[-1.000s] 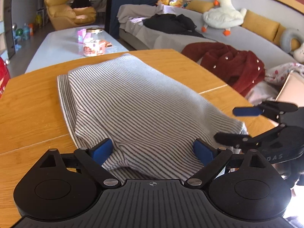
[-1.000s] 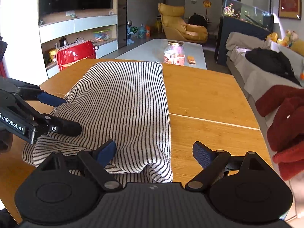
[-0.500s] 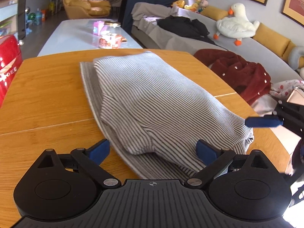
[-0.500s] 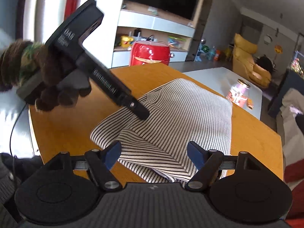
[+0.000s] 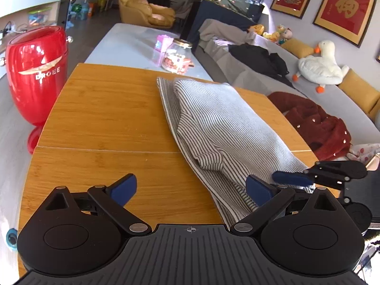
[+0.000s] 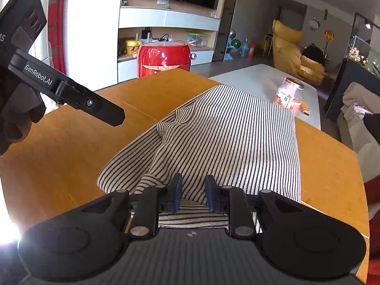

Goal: Fold clothes

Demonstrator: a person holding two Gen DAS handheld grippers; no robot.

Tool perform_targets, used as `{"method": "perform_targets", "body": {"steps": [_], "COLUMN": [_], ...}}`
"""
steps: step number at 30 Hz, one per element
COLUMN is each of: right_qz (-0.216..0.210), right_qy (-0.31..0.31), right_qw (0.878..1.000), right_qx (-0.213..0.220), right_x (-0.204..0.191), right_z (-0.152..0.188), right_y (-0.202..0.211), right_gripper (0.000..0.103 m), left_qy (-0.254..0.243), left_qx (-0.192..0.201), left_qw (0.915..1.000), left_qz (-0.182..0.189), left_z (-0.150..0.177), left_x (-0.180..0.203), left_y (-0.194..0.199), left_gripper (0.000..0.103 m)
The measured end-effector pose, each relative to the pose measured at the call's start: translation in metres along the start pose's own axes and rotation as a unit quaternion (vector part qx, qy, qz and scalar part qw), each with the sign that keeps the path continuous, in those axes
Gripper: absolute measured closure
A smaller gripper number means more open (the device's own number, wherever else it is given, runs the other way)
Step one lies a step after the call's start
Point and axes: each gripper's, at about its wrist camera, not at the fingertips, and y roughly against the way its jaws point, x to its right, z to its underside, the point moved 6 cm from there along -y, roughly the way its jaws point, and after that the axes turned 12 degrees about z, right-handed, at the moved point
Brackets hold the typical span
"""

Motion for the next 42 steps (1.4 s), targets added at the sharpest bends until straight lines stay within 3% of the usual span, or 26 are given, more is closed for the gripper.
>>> {"method": "perform_targets", "body": {"steps": [4,8,12,14,18,21,23,25,28,31,36,38,42], "right_qz": [-0.016,0.001,-0.013,-0.030,-0.030,0.000,0.009,0.012,0.058,0.050,-0.007,0.006,-0.017], "right_qy": [0.008,0.055,0.058,0.076,0.153,0.182,0.159,0.113,0.036,0.009,0.089,0.103,0.082], "right_qw": [1.000,0.998,0.998,0.996,0.986,0.982,0.985,0.990,0.990,0.992,0.994,0.992,0.995], "right_qx": [0.016,0.017,0.013,0.027,0.050,0.055,0.065,0.079,0.120,0.119,0.062,0.071,0.059], "right_x": [0.011,0.012,0.007,0.002,-0.019,-0.026,-0.020,-0.008,0.023,0.027,-0.037,-0.048,-0.038], "right_z": [-0.004,0.010,0.016,0.015,0.018,0.021,0.013,-0.002,-0.035,-0.045,0.000,0.013,0.010], "right_y": [0.022,0.037,0.041,0.050,0.055,0.041,0.038,0.040,0.049,0.045,0.020,0.023,0.029], "right_gripper": [0.068,0.065,0.062,0.044,0.042,0.046,0.078,0.091,0.091,0.092,0.091,0.088,0.082], "left_qy": [-0.008,-0.019,-0.035,-0.038,-0.023,-0.014,-0.014,-0.017,-0.014,-0.002,0.006,0.005,0.003], "left_qx": [-0.012,-0.028,-0.055,-0.061,-0.051,-0.043,-0.040,-0.037,-0.031,-0.023,-0.013,-0.014,-0.018], "left_qw": [0.9999,0.9994,0.9972,0.9967,0.9976,0.9982,0.9985,0.9986,0.9991,0.9996,0.9998,0.9998,0.9997], "left_qz": [-0.003,0.010,0.037,0.038,0.040,0.039,0.036,0.033,0.024,0.016,0.012,0.013,0.014], "left_z": [0.005,0.013,0.026,0.030,0.027,0.022,0.018,0.015,0.012,0.009,0.005,0.004,0.003], "left_x": [0.004,0.011,0.025,0.028,0.025,0.023,0.023,0.022,0.016,0.008,0.006,0.006,0.006], "left_y": [-0.004,-0.006,-0.010,-0.011,-0.010,-0.012,-0.012,-0.009,-0.003,0.001,0.003,0.004,0.001], "left_gripper": [0.001,0.001,0.000,0.000,0.000,0.000,0.000,0.000,0.000,0.000,0.000,0.000,0.000]}}
